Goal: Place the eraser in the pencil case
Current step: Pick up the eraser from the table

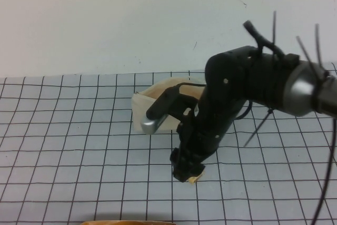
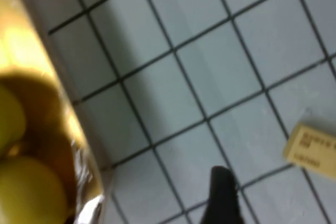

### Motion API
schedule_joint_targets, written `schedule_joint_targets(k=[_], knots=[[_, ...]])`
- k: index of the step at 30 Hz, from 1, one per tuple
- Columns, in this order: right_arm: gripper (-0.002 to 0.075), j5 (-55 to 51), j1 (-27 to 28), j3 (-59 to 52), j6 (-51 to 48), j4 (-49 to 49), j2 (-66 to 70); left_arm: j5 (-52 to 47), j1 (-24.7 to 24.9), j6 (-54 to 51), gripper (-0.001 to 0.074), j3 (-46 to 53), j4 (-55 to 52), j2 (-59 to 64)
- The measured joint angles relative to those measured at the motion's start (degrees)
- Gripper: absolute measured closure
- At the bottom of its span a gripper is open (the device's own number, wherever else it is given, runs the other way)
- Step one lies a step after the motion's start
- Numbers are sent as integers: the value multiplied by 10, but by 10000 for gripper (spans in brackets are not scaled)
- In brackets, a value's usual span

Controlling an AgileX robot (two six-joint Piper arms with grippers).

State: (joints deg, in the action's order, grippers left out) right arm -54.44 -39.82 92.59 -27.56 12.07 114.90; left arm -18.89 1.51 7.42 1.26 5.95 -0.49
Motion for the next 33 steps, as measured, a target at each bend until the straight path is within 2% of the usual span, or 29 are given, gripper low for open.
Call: schedule_joint_targets(k=[3,10,28,33], knots=[[231,3,0,27,6,-8,33,0,0,0,738,0,0,0],[209,-4,0,76,83,-81,92,0,0,0,738,0,0,0],[210,-19,0,86,98,-96,140,0,0,0,738,0,0,0],[281,-19,0,87,98,-102,144,0,0,0,738,0,0,0]])
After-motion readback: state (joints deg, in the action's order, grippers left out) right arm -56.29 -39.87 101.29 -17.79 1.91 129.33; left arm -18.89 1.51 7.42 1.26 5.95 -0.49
